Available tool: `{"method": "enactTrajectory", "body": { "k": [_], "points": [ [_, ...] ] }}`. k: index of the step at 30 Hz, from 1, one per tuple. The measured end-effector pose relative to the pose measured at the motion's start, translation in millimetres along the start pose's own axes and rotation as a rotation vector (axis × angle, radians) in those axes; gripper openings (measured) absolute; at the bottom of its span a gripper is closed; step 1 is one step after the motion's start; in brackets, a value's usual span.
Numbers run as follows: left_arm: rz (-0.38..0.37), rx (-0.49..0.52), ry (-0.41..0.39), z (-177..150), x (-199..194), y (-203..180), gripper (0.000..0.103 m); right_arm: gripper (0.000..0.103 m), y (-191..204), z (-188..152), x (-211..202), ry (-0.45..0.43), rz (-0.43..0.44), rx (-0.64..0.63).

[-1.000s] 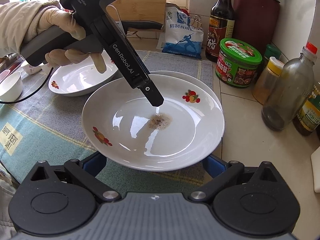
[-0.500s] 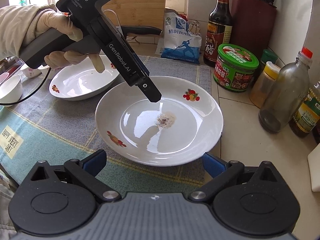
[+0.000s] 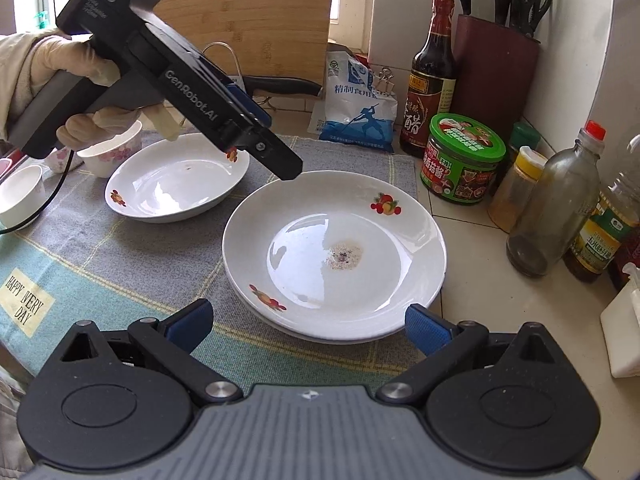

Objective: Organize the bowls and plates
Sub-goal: 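Open the left tool and withdraw it from the stacked plates, then move the right tool to the rim of a white plate and grasp it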

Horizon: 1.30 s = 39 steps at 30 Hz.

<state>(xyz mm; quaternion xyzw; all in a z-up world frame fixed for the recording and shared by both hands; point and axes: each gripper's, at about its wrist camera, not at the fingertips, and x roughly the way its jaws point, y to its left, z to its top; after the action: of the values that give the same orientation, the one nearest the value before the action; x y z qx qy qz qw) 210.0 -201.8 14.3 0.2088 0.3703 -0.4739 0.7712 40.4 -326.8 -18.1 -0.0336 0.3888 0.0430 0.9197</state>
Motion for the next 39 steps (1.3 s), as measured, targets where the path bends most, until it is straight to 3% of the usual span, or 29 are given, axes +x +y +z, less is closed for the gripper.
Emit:
{"method": "enactTrajectory", "body": {
  "k": [9,16,23,35,39],
  "points": [
    [0.208,0.021,-0.136,-60,-61,-28,0.095,0.103,20,-7,-13,-0.045,-0.058,0.066],
    [0.306,-0.152,-0.076,-121,-68,-20,0.096,0.103,39,-6,-6,-0.057,-0.045,0.095],
    [0.356,-0.324,-0.025,-162,-66,3,0.096,0.103,58,7,3,-0.041,-0.010,0.045],
    [0.410,-0.343,-0.012,-183,-40,18,0.096,0.103,75,18,16,0.000,0.027,0.017],
    [0.379,-0.361,-0.023,-183,-31,25,0.096,0.103,76,26,21,0.008,0.027,-0.004]
  ]
}}
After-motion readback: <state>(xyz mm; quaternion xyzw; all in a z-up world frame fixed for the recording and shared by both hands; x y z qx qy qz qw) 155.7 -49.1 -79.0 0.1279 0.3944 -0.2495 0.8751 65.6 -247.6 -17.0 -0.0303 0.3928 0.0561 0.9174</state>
